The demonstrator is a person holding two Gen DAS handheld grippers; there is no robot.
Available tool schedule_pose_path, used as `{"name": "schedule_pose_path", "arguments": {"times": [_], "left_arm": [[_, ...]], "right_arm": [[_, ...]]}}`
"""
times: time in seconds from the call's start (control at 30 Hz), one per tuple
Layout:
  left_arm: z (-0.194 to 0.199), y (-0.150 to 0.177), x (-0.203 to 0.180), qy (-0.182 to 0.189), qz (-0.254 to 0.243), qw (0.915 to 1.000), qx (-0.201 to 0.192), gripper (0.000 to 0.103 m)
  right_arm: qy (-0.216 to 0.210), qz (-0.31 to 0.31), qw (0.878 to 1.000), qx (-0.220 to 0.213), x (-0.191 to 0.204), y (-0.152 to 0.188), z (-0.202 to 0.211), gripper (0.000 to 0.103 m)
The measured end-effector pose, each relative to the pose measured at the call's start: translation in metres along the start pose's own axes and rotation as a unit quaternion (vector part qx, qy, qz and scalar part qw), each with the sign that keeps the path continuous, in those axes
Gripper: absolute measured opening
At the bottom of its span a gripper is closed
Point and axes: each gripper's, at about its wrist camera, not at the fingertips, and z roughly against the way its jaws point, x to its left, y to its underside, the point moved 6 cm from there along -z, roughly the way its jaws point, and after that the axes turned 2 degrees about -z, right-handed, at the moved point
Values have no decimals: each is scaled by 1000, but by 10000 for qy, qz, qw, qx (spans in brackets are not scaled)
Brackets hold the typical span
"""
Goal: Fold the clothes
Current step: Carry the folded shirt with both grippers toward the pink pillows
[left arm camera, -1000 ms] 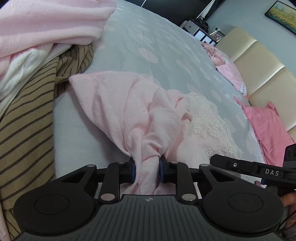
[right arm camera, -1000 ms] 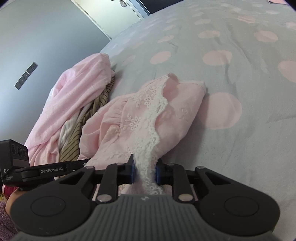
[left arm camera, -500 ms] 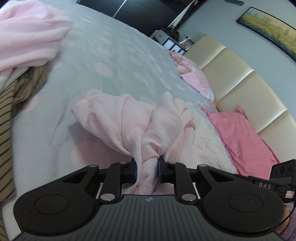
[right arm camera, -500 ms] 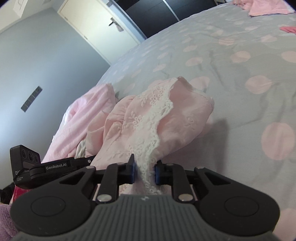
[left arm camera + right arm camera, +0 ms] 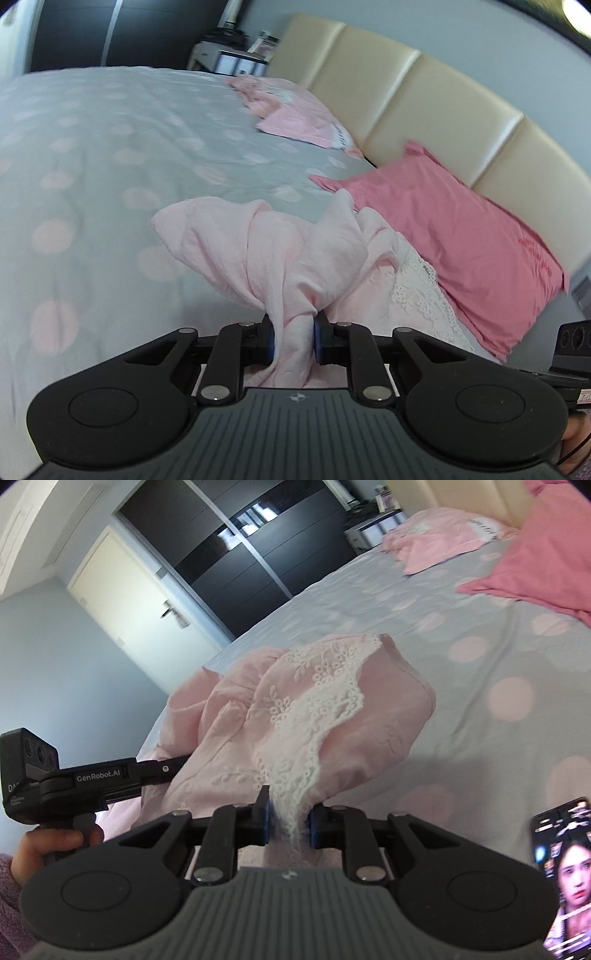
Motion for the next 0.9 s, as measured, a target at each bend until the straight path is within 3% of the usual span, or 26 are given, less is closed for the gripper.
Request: {"name": "schedule_pose_path", "arguments": {"times": [0.27, 0.53, 0.9], "left_arm": [[-91, -52, -63, 380, -871, 9946, 419, 15], [-176, -98, -102, 786, -1446, 9834, 761, 15], [-297, -101, -142, 1565, -2201, 9520, 1440, 15]], "right_arm": [[422, -875, 9933, -630, -69, -45, 23, 20], [873, -1505, 9764, -1280, -125, -85, 25, 20], [2138, -1963, 9435, -1598, -188, -101, 13, 20]]}}
